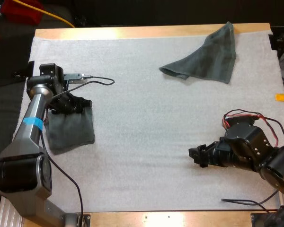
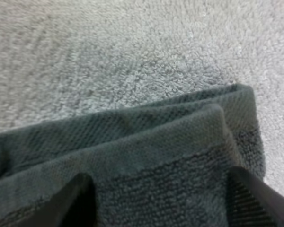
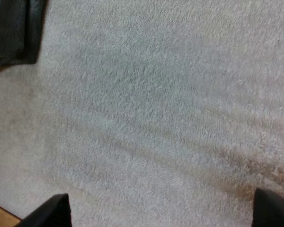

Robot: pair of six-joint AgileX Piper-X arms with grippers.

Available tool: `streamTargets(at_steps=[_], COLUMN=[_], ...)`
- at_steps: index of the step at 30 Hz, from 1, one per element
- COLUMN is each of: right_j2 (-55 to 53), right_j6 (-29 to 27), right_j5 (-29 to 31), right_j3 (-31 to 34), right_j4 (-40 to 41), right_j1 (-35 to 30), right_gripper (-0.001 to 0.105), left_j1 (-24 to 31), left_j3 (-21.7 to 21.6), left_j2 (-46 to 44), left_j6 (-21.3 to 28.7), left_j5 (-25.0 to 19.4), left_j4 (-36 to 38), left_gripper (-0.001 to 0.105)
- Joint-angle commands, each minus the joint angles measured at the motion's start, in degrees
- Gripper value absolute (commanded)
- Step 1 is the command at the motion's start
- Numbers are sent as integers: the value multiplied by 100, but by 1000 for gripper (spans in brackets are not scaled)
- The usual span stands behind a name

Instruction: Pick towel from pile, fold and stack

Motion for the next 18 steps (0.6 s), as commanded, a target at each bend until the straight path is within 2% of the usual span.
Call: streamTargets(at_steps=[1, 11, 18], right_j2=[-29, -29, -29], right_j6=[-1, -1, -1], right_j5=[14, 14, 14], right_j3=[-8, -8, -8], right_j4=[59, 59, 10], right_j1=[14, 14, 14], right_gripper=[74, 74, 74], left_j1=[-24, -24, -24], left_j3=[-35, -68, -107], left_j2=[70, 87, -691], left_j6=[19, 19, 19], left_j5=[49, 167, 162], left_j4=[-8, 104, 194], left_gripper=[58, 58, 58])
